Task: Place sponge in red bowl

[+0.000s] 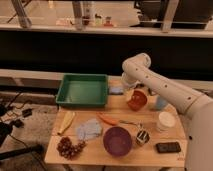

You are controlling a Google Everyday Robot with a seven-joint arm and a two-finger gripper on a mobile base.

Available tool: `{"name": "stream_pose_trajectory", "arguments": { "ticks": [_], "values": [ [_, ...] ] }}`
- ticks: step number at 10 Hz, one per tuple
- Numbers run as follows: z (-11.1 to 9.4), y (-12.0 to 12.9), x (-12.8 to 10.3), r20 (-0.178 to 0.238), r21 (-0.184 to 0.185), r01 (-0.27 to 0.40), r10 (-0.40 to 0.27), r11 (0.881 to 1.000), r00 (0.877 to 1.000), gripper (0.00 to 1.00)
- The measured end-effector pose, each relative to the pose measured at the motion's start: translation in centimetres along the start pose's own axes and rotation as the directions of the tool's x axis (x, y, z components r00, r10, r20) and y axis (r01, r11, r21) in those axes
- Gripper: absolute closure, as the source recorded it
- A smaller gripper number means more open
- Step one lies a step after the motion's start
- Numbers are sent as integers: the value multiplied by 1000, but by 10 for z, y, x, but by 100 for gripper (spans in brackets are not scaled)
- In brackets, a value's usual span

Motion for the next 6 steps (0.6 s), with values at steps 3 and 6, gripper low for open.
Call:
{"name": "stream_pose_trajectory", "arguments": {
  "ticks": [3,6],
  "values": [
    [13,-11,10,-15,7,-63,63,998,998,20],
    [30,-17,-1,-5,-8,-81,81,997,997,20]
  ]
}}
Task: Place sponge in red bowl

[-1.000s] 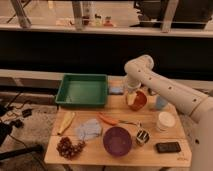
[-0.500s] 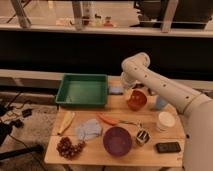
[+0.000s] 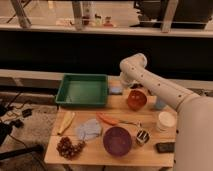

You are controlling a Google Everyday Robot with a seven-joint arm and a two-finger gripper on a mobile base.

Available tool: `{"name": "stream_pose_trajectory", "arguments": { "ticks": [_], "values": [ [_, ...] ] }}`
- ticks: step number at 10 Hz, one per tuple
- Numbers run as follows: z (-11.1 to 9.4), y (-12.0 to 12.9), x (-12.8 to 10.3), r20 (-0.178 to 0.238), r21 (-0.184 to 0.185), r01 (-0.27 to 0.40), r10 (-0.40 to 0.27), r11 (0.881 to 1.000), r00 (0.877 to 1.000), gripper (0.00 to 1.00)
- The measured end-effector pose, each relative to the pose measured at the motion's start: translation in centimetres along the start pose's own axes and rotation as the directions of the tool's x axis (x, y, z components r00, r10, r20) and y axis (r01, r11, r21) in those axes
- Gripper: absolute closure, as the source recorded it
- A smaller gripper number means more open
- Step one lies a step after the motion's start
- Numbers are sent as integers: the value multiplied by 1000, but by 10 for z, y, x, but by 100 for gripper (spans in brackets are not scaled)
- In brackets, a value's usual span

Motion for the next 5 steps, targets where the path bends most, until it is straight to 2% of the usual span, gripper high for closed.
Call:
{"name": "stream_pose_trajectory", "arguments": {
  "ticks": [1,5],
  "values": [
    [6,-1,-5,2,-9,-2,2,1000,1000,20],
    [19,-17,-22,-5,-6,-40,40,999,999,20]
  ]
}}
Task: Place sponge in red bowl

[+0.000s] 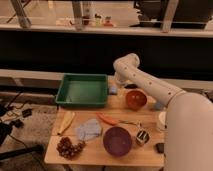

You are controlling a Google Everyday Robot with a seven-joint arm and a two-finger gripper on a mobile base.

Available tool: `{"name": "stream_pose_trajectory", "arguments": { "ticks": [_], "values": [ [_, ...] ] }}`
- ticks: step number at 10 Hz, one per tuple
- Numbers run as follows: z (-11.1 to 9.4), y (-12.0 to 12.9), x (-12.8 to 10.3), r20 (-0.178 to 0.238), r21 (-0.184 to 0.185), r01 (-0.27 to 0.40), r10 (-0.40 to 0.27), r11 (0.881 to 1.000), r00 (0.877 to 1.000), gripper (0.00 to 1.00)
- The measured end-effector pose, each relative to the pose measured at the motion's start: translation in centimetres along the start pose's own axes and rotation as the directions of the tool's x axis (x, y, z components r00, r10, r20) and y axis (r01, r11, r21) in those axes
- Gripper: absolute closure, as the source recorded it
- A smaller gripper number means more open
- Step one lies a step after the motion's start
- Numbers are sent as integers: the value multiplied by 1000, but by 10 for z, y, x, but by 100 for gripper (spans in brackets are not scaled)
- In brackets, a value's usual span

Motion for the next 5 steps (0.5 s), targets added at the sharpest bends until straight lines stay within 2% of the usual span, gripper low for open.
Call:
{"name": "stream_pose_trajectory", "arguments": {
  "ticks": [5],
  "values": [
    [20,-11,11,-41,1,-88,88,996,995,20]
  ]
}}
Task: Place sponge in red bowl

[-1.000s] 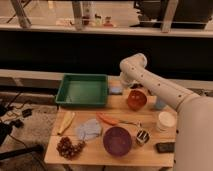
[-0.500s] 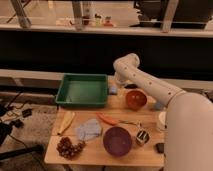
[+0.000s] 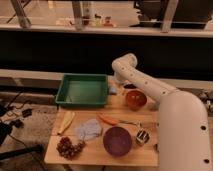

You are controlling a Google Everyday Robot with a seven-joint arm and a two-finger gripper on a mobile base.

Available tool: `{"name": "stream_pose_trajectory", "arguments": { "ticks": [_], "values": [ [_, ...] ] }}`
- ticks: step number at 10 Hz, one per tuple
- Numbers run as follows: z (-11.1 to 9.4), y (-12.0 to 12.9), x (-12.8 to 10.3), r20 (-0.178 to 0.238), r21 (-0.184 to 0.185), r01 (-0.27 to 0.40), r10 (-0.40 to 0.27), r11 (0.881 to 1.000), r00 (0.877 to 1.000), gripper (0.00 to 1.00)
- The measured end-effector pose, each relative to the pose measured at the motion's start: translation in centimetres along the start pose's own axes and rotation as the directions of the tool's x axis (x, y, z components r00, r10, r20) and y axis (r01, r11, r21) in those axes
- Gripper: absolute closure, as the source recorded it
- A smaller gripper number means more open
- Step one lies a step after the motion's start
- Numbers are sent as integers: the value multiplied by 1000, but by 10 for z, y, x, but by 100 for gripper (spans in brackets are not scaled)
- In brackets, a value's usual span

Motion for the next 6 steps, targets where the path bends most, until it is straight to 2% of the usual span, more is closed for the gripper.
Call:
{"name": "stream_pose_trajectory", "arguments": {
  "ticks": [6],
  "values": [
    [26,-9,2,-11,-7,-31,30,1000,999,20]
  ]
}}
